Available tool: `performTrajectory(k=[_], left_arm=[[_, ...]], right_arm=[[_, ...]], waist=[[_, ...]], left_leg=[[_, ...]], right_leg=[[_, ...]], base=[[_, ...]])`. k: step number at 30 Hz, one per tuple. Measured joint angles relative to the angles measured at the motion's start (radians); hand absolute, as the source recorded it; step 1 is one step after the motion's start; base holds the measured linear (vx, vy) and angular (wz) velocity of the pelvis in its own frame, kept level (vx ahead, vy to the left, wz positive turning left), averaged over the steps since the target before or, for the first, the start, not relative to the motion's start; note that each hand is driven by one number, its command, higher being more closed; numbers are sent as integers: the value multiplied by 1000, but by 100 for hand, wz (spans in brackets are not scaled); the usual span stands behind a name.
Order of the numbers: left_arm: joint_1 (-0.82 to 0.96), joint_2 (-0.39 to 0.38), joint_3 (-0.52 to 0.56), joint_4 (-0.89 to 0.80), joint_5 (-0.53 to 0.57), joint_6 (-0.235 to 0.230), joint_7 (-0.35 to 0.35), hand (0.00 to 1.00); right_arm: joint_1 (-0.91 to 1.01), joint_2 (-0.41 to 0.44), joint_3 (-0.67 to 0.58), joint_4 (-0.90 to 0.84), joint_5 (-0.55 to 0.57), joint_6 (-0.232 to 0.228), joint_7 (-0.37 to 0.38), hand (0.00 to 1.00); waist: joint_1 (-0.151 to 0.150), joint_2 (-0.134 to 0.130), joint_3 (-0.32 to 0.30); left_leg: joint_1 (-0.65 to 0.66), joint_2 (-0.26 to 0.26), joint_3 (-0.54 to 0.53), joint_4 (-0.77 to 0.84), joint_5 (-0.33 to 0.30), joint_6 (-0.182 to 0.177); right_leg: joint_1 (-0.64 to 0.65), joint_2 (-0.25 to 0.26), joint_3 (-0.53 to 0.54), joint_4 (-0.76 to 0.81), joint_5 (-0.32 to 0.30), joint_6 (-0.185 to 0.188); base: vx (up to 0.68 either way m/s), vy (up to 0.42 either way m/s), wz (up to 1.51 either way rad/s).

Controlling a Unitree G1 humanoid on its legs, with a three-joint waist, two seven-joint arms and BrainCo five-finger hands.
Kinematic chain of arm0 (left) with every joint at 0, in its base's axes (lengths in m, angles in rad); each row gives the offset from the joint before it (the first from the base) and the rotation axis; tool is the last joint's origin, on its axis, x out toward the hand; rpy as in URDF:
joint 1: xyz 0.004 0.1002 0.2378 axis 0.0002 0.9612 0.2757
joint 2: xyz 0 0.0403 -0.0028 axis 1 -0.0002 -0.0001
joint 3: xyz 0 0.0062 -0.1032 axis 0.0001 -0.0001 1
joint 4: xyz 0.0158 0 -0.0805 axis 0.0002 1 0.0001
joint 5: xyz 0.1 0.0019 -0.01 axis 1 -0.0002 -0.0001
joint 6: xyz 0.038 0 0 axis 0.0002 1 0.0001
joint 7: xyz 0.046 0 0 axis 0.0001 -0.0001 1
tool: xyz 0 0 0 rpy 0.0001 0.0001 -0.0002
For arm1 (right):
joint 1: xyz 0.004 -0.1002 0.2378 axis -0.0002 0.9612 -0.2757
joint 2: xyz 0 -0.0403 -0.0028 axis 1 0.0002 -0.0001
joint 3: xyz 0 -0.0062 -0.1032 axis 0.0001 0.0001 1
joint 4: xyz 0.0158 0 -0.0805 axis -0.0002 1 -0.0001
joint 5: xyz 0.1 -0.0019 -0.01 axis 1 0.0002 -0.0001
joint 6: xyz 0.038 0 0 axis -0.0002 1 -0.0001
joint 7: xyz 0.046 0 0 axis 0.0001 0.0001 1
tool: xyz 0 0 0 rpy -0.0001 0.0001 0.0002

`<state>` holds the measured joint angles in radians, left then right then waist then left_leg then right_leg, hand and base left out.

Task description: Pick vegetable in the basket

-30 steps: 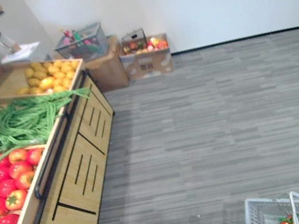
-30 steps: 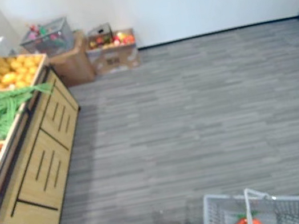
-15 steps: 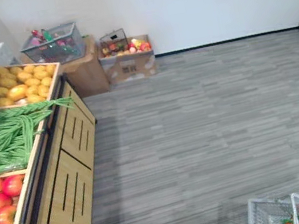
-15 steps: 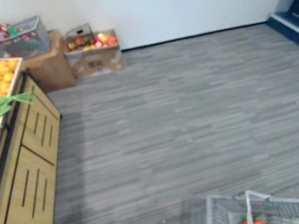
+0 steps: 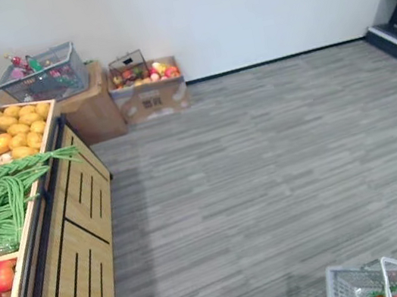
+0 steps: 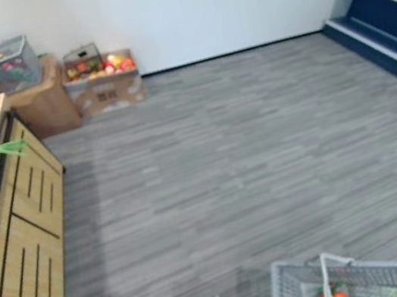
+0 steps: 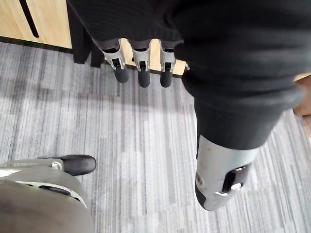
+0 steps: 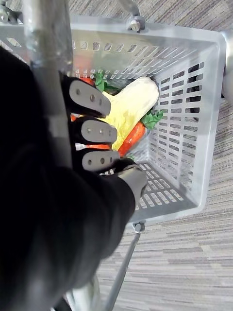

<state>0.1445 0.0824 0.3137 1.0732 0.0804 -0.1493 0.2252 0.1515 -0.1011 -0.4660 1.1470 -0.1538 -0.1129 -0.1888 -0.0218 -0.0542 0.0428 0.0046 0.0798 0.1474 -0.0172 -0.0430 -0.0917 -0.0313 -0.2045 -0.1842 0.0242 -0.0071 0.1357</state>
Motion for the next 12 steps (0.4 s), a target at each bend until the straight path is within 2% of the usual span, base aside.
performTrajectory(k=[3, 8, 12], left_arm=[[8, -11, 7, 3, -14, 1, -13, 0], [9, -12, 7, 33, -40, 0, -18, 0], [8, -6, 6, 41, -40, 0, -35, 0]], right_arm=[[23, 0, -21, 8, 7, 0, 0, 100], [29, 0, -35, 10, 7, 1, 1, 100], [29, 2, -36, 15, 8, 1, 2, 100]], waist=[[-2, 14, -9], [-1, 22, -17], [-2, 16, -18]], left_leg=[[19, 16, -25, -45, 29, -11], [38, 26, -27, -69, 38, -18], [44, 22, -28, -72, 38, -18]], right_leg=[[25, 22, -29, -29, -3, -4], [39, 34, -35, -41, -1, -2], [49, 31, -37, -47, 3, 5]], base=[[-10, -89, 22], [10, -25, 2], [17, 3, 1]])
